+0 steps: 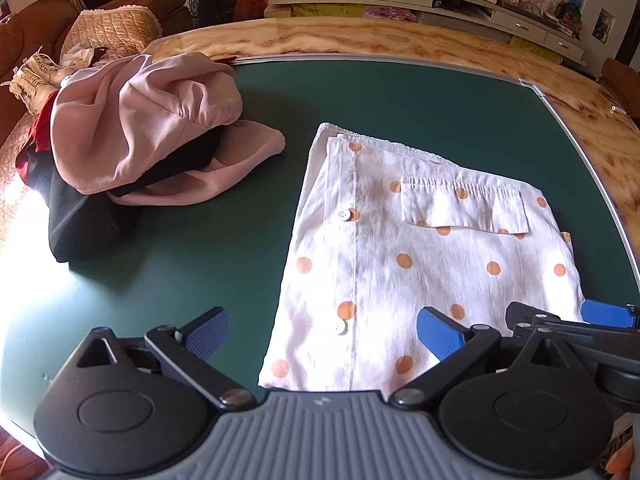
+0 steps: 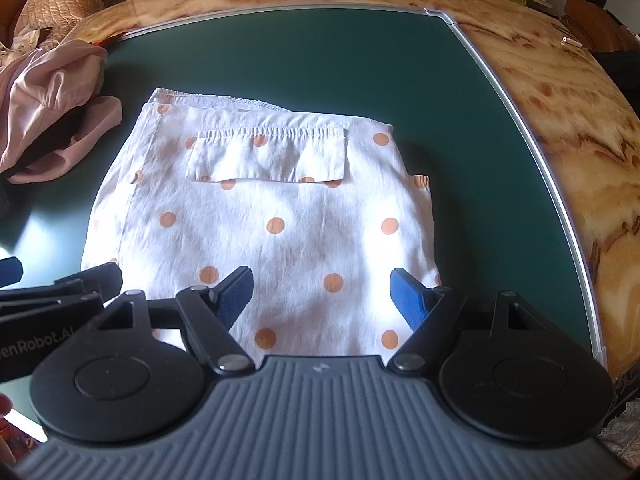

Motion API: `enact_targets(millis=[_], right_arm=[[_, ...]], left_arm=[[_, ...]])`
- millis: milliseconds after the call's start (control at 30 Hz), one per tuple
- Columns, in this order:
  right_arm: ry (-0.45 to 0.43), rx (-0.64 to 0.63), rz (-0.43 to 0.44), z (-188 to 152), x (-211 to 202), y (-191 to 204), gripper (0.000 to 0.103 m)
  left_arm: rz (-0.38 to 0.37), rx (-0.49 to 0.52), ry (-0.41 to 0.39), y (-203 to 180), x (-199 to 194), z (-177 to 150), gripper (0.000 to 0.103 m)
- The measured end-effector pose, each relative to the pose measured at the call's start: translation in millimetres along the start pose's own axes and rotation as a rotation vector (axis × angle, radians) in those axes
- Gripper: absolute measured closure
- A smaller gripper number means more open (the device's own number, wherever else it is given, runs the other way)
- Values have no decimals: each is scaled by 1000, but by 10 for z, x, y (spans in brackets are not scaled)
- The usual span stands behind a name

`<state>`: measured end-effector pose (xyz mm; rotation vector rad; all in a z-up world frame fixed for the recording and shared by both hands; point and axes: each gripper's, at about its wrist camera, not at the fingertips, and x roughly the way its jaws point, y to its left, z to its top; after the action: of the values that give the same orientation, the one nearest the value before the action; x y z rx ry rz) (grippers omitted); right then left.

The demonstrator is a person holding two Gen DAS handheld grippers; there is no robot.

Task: Fold clothes
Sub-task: 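Pull both grippers back from the folded shirt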

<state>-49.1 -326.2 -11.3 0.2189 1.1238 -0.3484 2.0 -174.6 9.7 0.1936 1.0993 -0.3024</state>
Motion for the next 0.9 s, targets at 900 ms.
enact_targets(millis=[900], right_arm=[[-45,-4,12,-440,-238,46,20]], left_arm=[[-17,-11,-25,98,-269,-433,0]])
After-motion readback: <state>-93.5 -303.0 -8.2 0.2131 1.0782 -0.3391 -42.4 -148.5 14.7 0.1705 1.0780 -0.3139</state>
